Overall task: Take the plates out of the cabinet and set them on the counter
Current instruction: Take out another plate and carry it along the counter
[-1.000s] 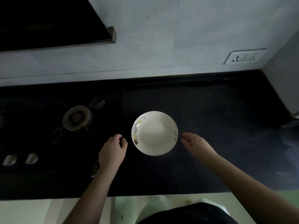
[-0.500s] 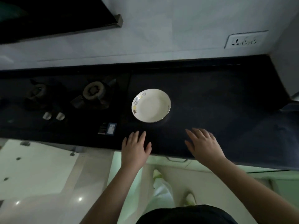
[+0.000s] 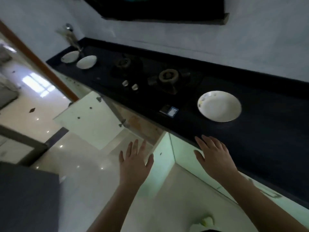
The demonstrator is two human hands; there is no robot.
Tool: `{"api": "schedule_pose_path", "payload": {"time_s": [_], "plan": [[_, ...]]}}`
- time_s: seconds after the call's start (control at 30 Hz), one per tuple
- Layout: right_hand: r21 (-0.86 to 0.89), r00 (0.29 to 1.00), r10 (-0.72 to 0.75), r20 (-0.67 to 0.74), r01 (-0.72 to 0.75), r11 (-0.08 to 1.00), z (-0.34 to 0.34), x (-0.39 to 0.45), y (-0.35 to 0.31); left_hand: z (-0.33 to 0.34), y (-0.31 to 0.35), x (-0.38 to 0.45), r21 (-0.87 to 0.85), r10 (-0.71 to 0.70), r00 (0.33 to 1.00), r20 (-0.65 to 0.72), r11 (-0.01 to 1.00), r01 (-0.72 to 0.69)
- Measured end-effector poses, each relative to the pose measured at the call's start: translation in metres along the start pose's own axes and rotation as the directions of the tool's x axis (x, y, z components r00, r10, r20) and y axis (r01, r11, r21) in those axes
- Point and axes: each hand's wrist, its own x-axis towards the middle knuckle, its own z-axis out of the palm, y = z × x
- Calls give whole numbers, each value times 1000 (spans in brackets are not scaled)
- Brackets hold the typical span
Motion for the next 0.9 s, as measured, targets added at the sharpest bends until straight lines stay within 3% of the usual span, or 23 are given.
{"api": "schedule_pose_path", "payload": {"time_s": [0.23,0.33,0.57,0.7,0.9], "plan": [[-149,959,-278,57,283,947,24,-10,-155,-2,-145,-109,-107,-231,973,-14,968,228],[-105,929,-365,66,370,923,42,-31,-234,5,-209,-170,-114,-313,950,11,943,312],[-154,791,-588,169,610,777,94,-94,-389,21,-331,-292,-148,-526,848,63,836,529],[-149,733,-647,210,678,720,106,-115,-446,17,-368,-330,-181,-586,809,33,793,582],[-171,711,-667,222,702,691,113,-100,-483,25,-401,-332,-226,-621,779,86,749,623]]}}
